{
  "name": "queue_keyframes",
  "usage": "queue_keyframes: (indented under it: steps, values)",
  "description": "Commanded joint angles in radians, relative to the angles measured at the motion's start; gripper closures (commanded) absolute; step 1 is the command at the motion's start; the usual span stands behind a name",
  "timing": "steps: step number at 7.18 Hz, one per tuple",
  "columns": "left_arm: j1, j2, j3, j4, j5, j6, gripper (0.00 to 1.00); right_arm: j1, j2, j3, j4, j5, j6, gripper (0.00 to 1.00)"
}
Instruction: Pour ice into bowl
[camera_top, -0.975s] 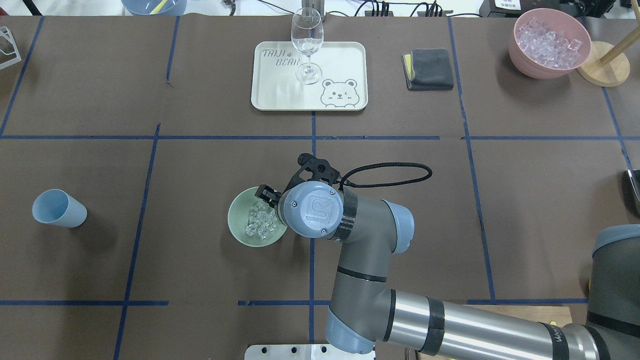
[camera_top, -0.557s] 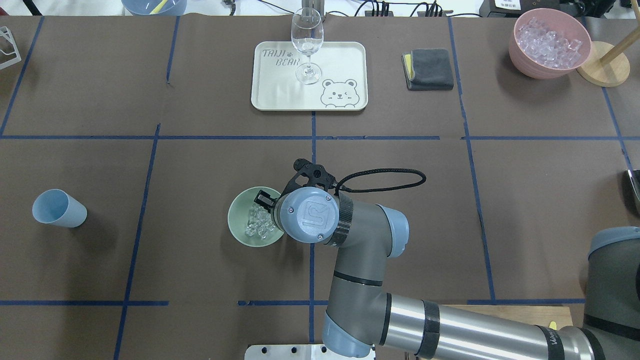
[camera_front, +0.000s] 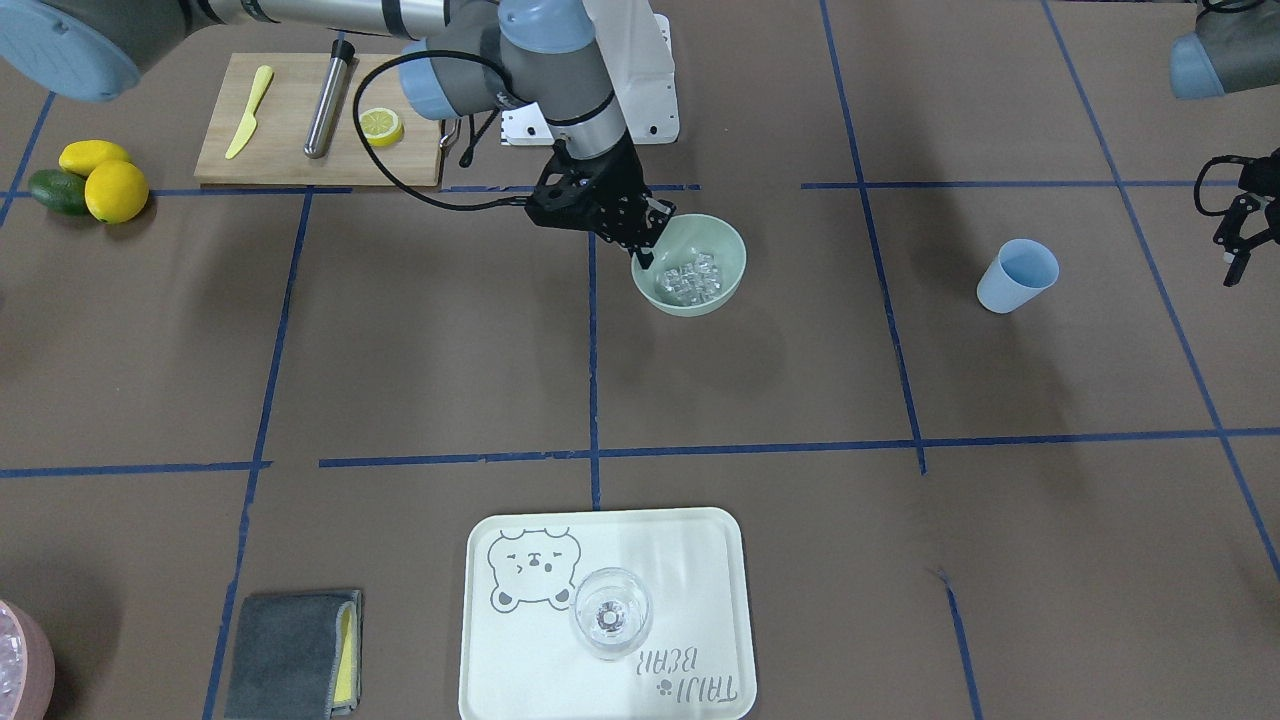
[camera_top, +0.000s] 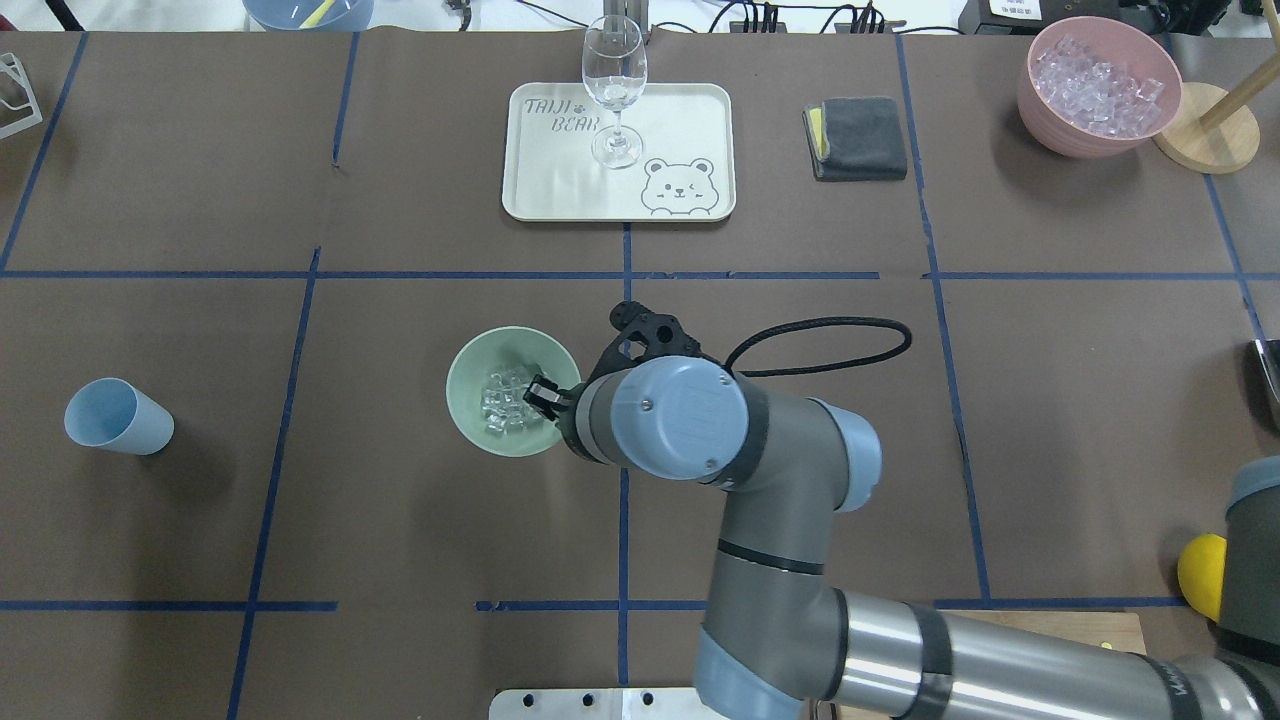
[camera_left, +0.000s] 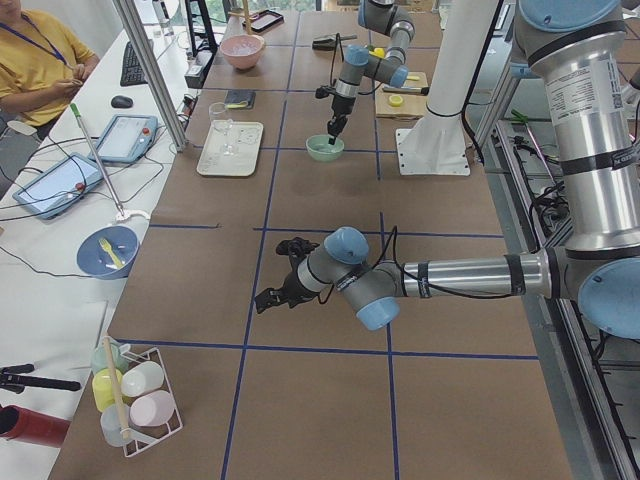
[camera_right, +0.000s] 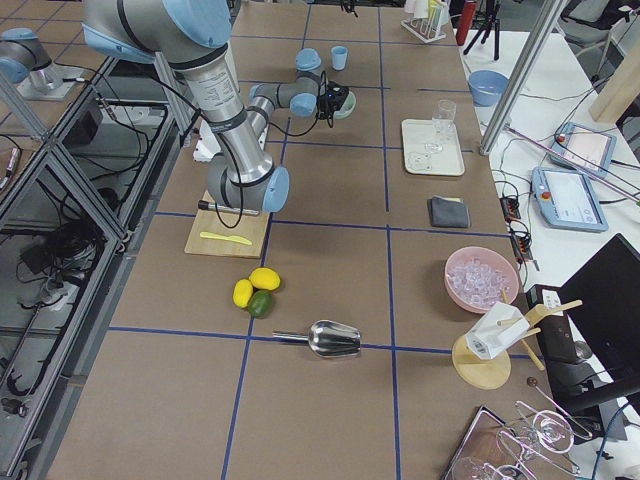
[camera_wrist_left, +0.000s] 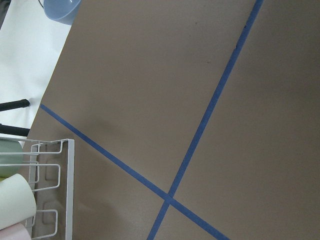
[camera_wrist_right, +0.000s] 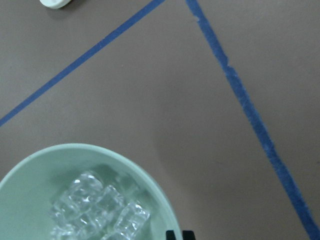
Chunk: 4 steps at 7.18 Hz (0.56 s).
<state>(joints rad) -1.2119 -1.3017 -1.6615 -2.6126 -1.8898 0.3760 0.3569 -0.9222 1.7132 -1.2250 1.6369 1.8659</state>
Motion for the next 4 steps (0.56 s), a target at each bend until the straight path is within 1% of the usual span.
queue_keyframes:
  steps: [1, 2, 3, 4]
  values:
    - [0.0, 0.001, -0.001, -0.004, -0.018, -0.008, 0.0, 0.148, -0.249, 0.218, 0.001, 0.172, -0.008, 1.0]
    - [0.0, 0.001, 0.0, -0.017, -0.02, -0.011, 0.0, 0.224, -0.338, 0.232, 0.011, 0.251, -0.034, 1.0]
    - [0.0, 0.002, -0.001, -0.026, -0.02, -0.012, 0.0, 0.253, -0.437, 0.264, 0.013, 0.259, -0.153, 1.0]
    - [0.0, 0.002, -0.004, -0.026, -0.022, -0.012, 0.0, 0.281, -0.542, 0.276, 0.025, 0.259, -0.272, 1.0]
